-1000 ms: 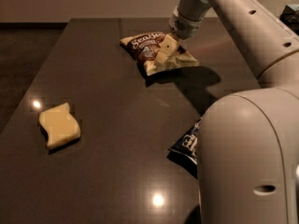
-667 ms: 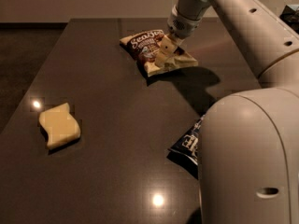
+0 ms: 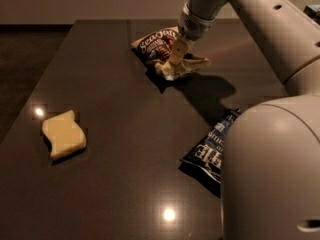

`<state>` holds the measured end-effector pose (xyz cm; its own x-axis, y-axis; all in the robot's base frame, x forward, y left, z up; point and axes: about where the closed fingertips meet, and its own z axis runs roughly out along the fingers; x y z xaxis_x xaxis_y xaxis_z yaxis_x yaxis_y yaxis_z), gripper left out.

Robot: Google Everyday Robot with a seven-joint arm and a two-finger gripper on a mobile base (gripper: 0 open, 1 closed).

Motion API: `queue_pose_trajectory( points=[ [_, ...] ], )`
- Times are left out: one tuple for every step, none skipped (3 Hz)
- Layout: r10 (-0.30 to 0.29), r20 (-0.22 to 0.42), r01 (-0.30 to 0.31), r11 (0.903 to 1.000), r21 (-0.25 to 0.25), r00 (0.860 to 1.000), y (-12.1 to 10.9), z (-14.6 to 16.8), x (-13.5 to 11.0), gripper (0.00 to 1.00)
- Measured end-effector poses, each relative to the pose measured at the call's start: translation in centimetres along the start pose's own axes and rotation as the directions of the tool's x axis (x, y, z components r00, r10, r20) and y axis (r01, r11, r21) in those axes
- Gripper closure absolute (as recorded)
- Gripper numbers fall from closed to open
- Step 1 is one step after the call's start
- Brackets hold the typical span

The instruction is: Move brown chip bag near sponge

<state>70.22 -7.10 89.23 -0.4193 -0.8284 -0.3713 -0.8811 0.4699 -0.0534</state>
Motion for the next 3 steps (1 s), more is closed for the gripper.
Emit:
queue_pose_trajectory(
  points=[
    [-0.047,0.014,0.047,0.9989,-0.002,0.999,1.9,-1.2,-0.3,1.0],
    [-0.129,0.043,0.131,0.9909,-0.033,0.991,5.4,-2.6,-0.8,1.0],
    [-0.235,0.082,0.242,0.9661,-0.089,0.969,10.0,-4.0,-1.2,1.0]
  ],
)
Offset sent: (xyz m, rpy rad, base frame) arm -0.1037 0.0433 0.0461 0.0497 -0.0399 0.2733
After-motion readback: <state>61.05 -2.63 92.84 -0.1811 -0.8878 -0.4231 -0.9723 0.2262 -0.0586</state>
